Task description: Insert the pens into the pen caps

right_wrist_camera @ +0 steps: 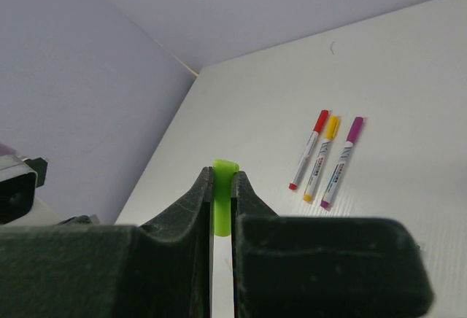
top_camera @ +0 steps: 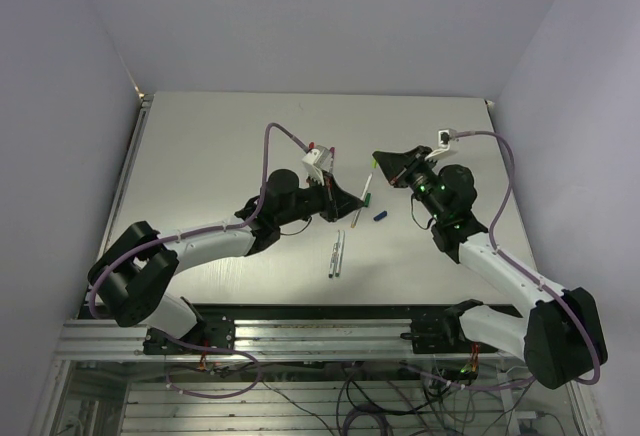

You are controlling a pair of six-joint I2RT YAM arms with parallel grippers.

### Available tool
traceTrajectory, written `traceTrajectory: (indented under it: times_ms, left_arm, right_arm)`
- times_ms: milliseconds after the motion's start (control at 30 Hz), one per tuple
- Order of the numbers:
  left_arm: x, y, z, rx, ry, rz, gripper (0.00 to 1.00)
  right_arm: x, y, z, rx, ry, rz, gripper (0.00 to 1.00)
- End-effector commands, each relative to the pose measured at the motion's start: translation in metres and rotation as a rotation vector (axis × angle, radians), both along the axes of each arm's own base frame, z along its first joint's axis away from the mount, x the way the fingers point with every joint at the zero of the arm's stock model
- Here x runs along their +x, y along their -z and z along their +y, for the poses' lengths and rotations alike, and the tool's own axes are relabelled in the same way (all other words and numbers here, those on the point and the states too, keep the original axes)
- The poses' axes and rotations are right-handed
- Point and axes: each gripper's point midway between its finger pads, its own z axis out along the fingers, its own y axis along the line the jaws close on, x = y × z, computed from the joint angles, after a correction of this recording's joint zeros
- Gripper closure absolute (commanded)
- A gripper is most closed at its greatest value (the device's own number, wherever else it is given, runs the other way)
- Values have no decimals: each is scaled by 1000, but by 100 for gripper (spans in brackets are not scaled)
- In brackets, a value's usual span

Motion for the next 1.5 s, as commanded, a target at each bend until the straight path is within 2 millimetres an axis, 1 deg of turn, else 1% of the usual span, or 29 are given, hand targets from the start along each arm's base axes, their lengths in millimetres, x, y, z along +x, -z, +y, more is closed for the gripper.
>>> traceTrajectory:
  times_ms: [0,167,467,567,733,933,1133,1467]
  left_arm:
    - [3,-15,2,-22,-15,-43,93]
    - [4,-15,2,-30,-26,-35,93]
    - [10,-16,9,-26,-79,-42,93]
    - [11,-15,9,-22,-84,-39,93]
    - [9,-14,8,-28,-75,-32,93]
    - [7,-13,9,-10,-61,-42,93]
    - [6,-11,12,-4,-69,-42,93]
    - [8,-8,9,-9,-64,-34,93]
  right_arm:
    - [-5,-16,0,49,-10,-45,100]
    - [-7,-18,3,65,-28,-47,100]
    - [-11,-9,7,68,-59,-22,100]
    - [-13,-9,9,80,-72,-22,100]
    - [-13,-10,7,92,-59,-21,100]
    - [-7,-16,0,115,-6,-37,100]
    - [-3,-27,-1,125,1,-64,100]
    - [-5,-27,5,152,-29,-56,100]
